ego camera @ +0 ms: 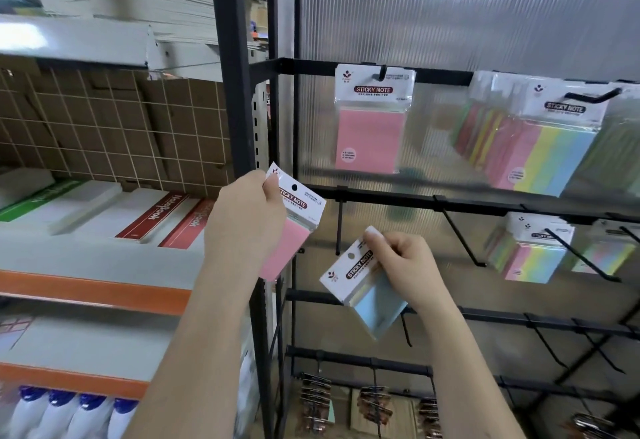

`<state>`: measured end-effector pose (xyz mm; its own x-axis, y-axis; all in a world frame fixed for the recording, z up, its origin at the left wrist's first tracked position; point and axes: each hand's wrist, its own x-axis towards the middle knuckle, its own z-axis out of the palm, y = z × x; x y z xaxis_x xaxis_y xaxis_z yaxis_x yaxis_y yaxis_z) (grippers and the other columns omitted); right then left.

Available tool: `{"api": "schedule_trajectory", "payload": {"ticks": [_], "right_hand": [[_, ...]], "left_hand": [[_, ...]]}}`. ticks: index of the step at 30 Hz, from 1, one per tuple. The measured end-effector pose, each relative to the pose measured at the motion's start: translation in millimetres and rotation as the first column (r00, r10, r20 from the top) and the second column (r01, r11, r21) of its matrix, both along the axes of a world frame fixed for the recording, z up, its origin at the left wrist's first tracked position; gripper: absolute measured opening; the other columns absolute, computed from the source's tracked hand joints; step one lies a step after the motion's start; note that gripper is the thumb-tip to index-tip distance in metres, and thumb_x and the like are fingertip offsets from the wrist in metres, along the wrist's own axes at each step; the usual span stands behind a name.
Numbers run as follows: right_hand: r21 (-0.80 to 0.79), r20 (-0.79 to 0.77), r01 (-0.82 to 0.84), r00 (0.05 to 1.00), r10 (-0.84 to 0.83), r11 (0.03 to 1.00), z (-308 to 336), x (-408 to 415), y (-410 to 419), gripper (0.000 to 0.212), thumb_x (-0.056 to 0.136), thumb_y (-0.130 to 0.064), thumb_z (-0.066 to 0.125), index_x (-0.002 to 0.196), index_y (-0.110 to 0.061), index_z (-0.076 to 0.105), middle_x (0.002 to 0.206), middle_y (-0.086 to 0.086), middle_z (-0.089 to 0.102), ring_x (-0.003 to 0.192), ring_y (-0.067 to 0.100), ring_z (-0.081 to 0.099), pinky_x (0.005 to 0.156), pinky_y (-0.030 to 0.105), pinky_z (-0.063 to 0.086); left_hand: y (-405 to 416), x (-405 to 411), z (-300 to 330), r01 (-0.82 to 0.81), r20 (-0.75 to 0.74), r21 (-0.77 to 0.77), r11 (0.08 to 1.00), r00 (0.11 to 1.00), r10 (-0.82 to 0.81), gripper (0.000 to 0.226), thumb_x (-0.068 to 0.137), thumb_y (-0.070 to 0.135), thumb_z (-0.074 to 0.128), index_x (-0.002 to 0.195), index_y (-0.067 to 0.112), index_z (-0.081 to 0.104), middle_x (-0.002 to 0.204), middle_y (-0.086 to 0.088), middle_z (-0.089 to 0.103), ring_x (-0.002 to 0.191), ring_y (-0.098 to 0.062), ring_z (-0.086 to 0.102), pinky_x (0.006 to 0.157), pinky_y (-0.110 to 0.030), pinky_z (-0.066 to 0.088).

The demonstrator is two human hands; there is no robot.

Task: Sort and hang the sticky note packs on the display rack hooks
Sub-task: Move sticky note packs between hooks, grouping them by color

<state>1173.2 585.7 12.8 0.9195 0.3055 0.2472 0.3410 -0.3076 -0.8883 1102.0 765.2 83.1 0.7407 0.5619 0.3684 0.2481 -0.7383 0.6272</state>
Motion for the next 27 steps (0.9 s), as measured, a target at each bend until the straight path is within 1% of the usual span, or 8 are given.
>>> {"api": "schedule_trajectory", "payload": {"ticks": [2, 4, 7, 12, 15, 17, 20, 27], "right_hand": [[0.041, 0.022, 0.024, 0.999, -0.025, 0.999, 9.0, -2.2, -5.9, 0.059, 0.095, -0.039, 0.052, 0.072, 0.015, 0.049, 0.068, 0.020, 0.064, 0.058, 0.015, 0.046, 0.059, 0.029, 0.034], [0.067, 0.047, 0.058, 0.997, -0.061, 0.996, 16.8, -2.1, -12.4, 0.056, 0.095, -0.035, 0.053, 0.071, 0.015, 0.049, 0.057, 0.007, 0.061, 0.053, 0.010, 0.045, 0.054, 0.023, 0.034], [0.096, 0.072, 0.108, 0.991, -0.115, 0.990, 26.6, -2.2, -22.1, 0.051, 0.096, -0.030, 0.053, 0.074, 0.016, 0.053, 0.051, -0.010, 0.060, 0.047, 0.004, 0.044, 0.047, 0.013, 0.031], [0.184, 0.113, 0.175, 0.974, -0.198, 0.967, 39.9, -7.4, -34.4, 0.052, 0.096, -0.031, 0.053, 0.075, 0.017, 0.052, 0.051, -0.009, 0.061, 0.051, 0.009, 0.043, 0.046, 0.014, 0.030], [0.220, 0.125, 0.216, 0.961, -0.247, 0.951, 44.6, -10.3, -40.4, 0.053, 0.095, -0.033, 0.053, 0.076, 0.016, 0.054, 0.051, -0.009, 0.060, 0.052, 0.009, 0.043, 0.046, 0.014, 0.029], [0.248, 0.126, 0.233, 0.955, -0.270, 0.940, 46.7, -10.9, -43.5, 0.053, 0.094, -0.033, 0.054, 0.078, 0.017, 0.054, 0.054, -0.005, 0.059, 0.054, 0.009, 0.041, 0.045, 0.013, 0.027], [0.280, 0.125, 0.242, 0.950, -0.285, 0.929, 49.4, -12.5, -46.7, 0.054, 0.095, -0.032, 0.054, 0.083, 0.020, 0.054, 0.066, 0.010, 0.059, 0.056, 0.009, 0.040, 0.044, 0.013, 0.026], [0.307, 0.081, 0.275, 0.946, -0.313, 0.911, 51.5, -15.6, -56.2, 0.048, 0.095, -0.030, 0.054, 0.081, 0.015, 0.060, 0.066, 0.007, 0.065, 0.055, 0.005, 0.044, 0.045, 0.010, 0.029]], "left_hand": [[-4.7, 1.1, 1.8, 0.022, 0.025, 0.005, 1.000, 0.999, -0.022, 0.027, 0.102, 0.036, 0.031, 0.081, 0.022, 0.040, 0.087, 0.003, 0.049, 0.066, -0.008, 0.050, 0.048, -0.019, 0.038], [-9.9, 3.0, 4.3, 0.035, 0.056, 0.013, 0.999, 0.998, -0.036, 0.026, 0.102, 0.036, 0.030, 0.086, 0.020, 0.042, 0.089, 0.002, 0.050, 0.067, -0.010, 0.049, 0.048, -0.019, 0.034], [-15.2, 5.5, 9.8, 0.090, 0.129, -0.002, 0.996, 0.988, -0.089, 0.027, 0.101, 0.038, 0.030, 0.086, 0.019, 0.043, 0.092, 0.003, 0.053, 0.074, -0.013, 0.055, 0.052, -0.022, 0.042], [-23.0, 8.0, 28.9, 0.243, 0.305, -0.086, 0.966, 0.930, -0.207, 0.030, 0.101, 0.036, 0.032, 0.084, 0.017, 0.048, 0.079, 0.014, 0.052, 0.065, -0.003, 0.052, 0.043, -0.008, 0.040], [-30.0, 15.1, 43.0, 0.295, 0.402, -0.113, 0.949, 0.887, -0.228, 0.028, 0.100, 0.036, 0.037, 0.098, 0.015, 0.054, 0.088, 0.011, 0.057, 0.072, -0.003, 0.056, 0.053, -0.008, 0.045], [-34.8, 22.0, 51.3, 0.328, 0.465, -0.130, 0.936, 0.854, -0.235, 0.035, 0.099, 0.039, 0.040, 0.099, 0.007, 0.055, 0.095, -0.004, 0.062, 0.077, -0.011, 0.062, 0.059, -0.016, 0.051], [-41.0, 32.9, 60.9, 0.378, 0.541, -0.131, 0.917, 0.802, -0.253, 0.042, 0.098, 0.038, 0.044, 0.099, -0.002, 0.058, 0.100, -0.017, 0.064, 0.087, -0.028, 0.063, 0.073, -0.041, 0.054], [-49.7, 48.3, 70.4, 0.466, 0.575, -0.248, 0.849, 0.777, -0.258, 0.046, 0.096, 0.039, 0.047, 0.101, -0.004, 0.060, 0.103, -0.021, 0.065, 0.093, -0.034, 0.063, 0.081, -0.053, 0.052]]}}
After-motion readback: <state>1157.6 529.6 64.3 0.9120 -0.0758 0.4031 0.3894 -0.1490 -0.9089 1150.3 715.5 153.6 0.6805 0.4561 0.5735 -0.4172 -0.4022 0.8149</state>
